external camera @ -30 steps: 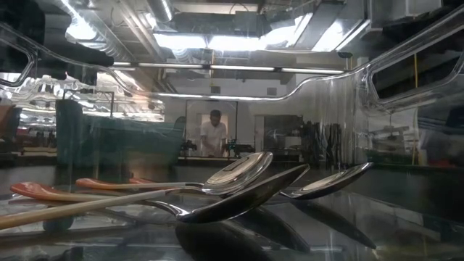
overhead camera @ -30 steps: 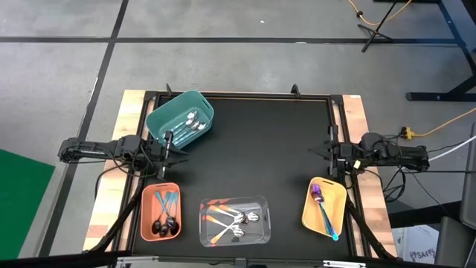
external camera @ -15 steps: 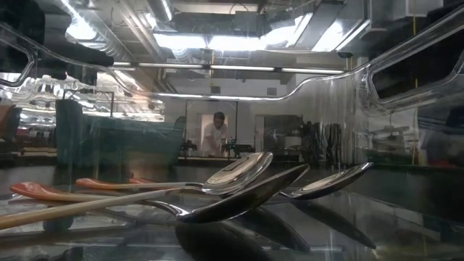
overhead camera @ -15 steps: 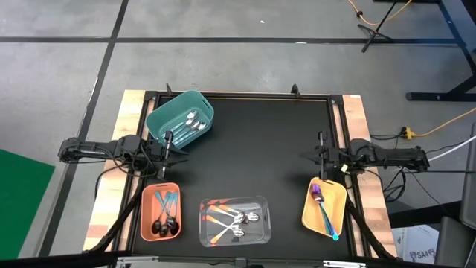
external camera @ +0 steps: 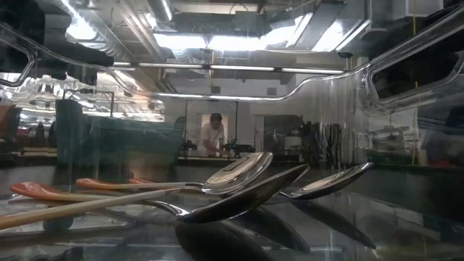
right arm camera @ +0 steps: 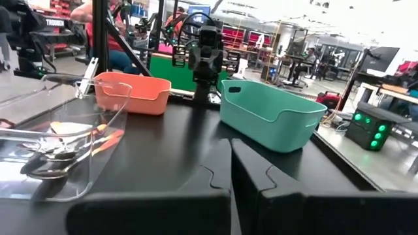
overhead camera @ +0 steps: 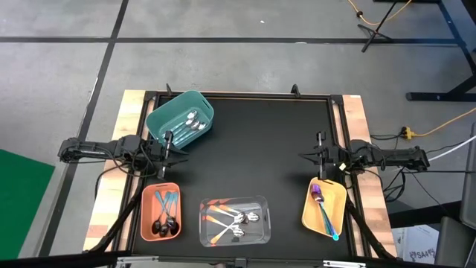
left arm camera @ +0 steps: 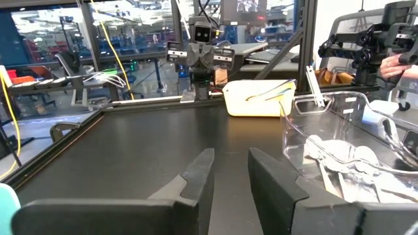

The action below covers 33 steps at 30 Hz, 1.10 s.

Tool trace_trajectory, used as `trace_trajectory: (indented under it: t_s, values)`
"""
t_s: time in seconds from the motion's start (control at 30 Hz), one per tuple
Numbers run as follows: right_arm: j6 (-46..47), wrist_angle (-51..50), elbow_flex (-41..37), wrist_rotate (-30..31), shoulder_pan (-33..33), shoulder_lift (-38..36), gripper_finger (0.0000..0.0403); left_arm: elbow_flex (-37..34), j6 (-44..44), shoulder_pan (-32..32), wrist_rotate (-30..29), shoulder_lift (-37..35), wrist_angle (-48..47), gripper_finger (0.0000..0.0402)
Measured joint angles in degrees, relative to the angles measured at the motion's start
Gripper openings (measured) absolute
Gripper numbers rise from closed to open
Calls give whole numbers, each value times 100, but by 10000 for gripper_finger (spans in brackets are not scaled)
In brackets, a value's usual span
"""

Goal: Sort silverware by color (type)
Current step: Return to Home Position

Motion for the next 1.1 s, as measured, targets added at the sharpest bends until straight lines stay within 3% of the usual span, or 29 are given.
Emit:
trace_trajectory:
  t_s: [1.1]
  values:
    - [162,-30,2,-44,9,46,0,0,0,0,0,-1,0,89]
